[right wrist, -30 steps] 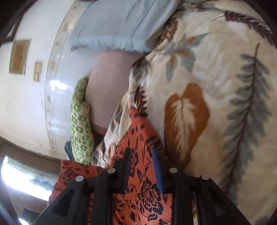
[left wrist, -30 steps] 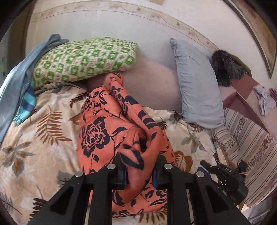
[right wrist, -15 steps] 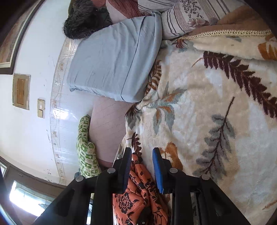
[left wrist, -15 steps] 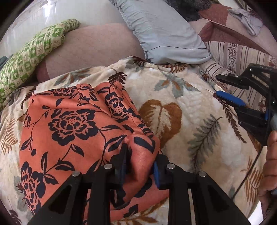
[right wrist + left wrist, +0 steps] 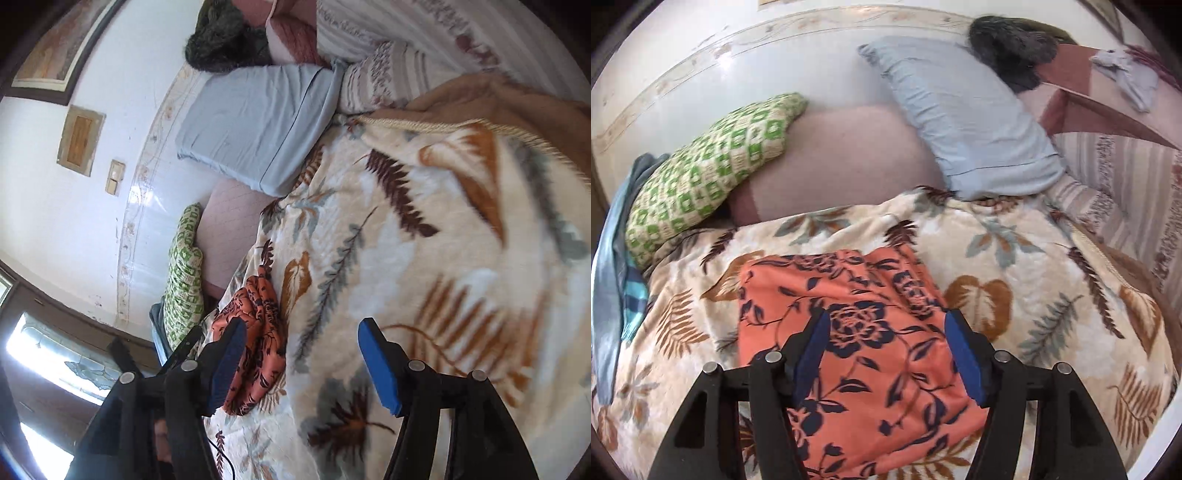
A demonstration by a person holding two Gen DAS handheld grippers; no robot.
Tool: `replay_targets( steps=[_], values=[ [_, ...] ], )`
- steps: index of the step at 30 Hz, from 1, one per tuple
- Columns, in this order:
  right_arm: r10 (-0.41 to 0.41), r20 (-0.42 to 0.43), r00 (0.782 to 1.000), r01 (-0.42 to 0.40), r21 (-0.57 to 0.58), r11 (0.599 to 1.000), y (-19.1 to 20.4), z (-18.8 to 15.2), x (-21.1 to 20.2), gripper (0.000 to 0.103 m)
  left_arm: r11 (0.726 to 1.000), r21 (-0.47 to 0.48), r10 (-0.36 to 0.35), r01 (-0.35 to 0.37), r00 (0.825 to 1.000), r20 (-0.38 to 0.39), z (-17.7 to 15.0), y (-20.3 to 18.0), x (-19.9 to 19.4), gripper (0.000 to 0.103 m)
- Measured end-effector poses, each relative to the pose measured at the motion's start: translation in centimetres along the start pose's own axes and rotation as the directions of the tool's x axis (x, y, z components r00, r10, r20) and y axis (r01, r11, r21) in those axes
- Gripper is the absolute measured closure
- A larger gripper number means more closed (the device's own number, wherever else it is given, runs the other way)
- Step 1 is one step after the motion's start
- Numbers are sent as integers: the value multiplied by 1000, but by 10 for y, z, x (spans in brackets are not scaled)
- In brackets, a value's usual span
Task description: Fold small clothes
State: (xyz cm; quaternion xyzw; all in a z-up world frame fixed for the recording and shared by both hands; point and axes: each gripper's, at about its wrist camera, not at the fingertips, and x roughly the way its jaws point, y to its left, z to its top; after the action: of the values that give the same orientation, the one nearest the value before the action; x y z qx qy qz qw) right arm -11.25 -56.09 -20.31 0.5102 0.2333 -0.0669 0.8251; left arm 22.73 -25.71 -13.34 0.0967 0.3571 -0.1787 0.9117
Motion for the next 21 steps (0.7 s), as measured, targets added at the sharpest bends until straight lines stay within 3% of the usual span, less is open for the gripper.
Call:
replay_targets(
  steps=[5, 7, 9, 10, 11, 17, 21],
  values=[
    [-46, 95, 994, 46, 3, 999, -8, -5, -84, 36, 972, -161, 154, -172, 981, -119, -9, 35, 35, 38],
    [-34, 110, 993, 35, -5, 999, -4, -7, -102, 36, 975, -126, 159, -185, 968, -195, -20, 35, 59, 36],
    [-25, 115, 993, 27, -22, 999, 4, -9, -112, 36, 981, -44, 167, -191, 932, -322, -45, 32, 93, 32],
    [-17, 112, 994, 20, -29, 999, 8, -10, -115, 36, 980, 9, 191, -199, 929, -318, -55, 28, 100, 30],
    [-7, 109, 994, 10, -35, 999, 12, -12, -117, 36, 979, 44, 205, -200, 940, -274, -57, 25, 98, 29],
    [9, 91, 996, -4, -60, 998, 28, -23, -117, 36, 989, -28, 125, -146, 919, -375, -41, 41, 89, 30],
    [6, 72, 997, 1, -94, 996, 44, -27, -110, 36, 987, -100, 85, -122, 945, -316, -31, 60, 71, 30]
  ],
)
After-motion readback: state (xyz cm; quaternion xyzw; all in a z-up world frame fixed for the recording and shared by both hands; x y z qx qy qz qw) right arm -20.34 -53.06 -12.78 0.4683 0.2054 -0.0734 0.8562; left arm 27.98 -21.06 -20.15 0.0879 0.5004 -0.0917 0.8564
